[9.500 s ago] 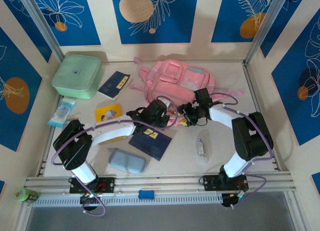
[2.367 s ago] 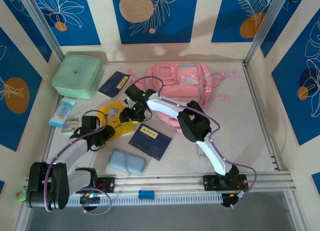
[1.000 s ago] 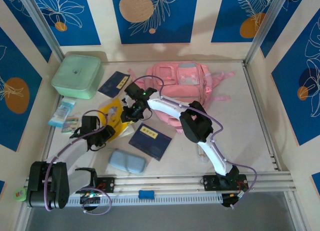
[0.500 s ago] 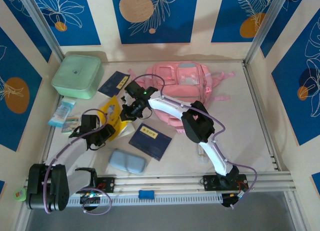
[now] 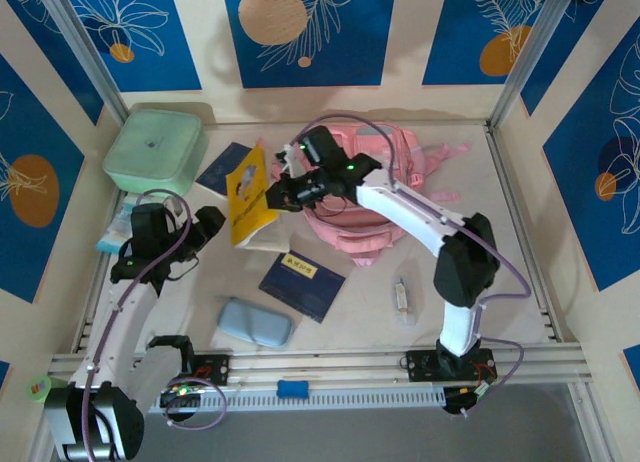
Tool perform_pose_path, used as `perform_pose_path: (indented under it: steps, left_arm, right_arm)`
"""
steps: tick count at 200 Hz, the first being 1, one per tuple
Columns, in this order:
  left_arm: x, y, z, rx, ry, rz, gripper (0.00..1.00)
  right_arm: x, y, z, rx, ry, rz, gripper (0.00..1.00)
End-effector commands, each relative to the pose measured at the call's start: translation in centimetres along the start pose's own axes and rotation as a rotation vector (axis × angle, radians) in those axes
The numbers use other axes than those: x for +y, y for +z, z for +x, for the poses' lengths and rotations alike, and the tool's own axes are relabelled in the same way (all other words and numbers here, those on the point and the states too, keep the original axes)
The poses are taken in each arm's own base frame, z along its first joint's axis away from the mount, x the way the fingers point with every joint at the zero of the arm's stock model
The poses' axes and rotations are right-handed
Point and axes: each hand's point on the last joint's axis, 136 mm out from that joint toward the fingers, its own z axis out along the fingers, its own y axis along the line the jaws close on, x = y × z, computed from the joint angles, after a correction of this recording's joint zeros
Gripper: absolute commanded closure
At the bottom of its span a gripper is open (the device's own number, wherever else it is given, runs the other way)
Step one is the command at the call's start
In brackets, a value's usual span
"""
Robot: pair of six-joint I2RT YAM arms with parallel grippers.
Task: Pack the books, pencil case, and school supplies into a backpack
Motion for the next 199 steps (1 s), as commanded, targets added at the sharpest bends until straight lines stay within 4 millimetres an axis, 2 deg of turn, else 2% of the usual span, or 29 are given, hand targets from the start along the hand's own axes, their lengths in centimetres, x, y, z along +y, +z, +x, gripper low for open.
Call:
perform_pose_path:
  steps: [1, 31, 91, 112, 130, 154, 171, 199]
  left_arm:
    - [-5.3, -0.3, -0.3, 0.029, -0.008, 0.277, 0.1]
    - [-8.4, -0.3, 0.0, 0.054, 0.022, 0.404, 0.08]
    - [-10.1, 0.8, 0.5, 0.061, -0.026, 0.454, 0.03]
    - [-11.7, 0.4, 0.4, 0.055, -0.034, 0.521, 0.02]
    - [-13.2, -0.4, 0.3, 0.047, -0.031, 0.587, 0.02]
    - [-14.9, -1.7, -0.2, 0.014, -0.029, 0.661, 0.15]
    - [-15.2, -2.1, -0.4, 0.005, -0.021, 0.66, 0.23]
    - [-15.5, -2.3, -0.2, 0.002, -0.016, 0.668, 0.42]
  right_arm:
    - [3.0, -2.8, 0.2, -0.015, -0.1, -0.161, 1.0]
    - [3.8, -5.3, 0.5, -0.046, -0.157, -0.233, 1.0]
    - [6.3, -8.0, 1.2, -0.057, -0.234, -0.4, 1.0]
    - [7.1, -8.4, 1.4, -0.058, -0.255, -0.454, 1.0]
    - [6.7, -7.7, 1.5, -0.042, -0.241, -0.463, 1.0]
    - [4.8, -6.6, 1.5, -0.026, -0.21, -0.449, 1.0]
    - [3.6, -6.2, 1.4, -0.024, -0.193, -0.437, 1.0]
    - [2.9, -5.8, 1.5, -0.01, -0.191, -0.419, 1.0]
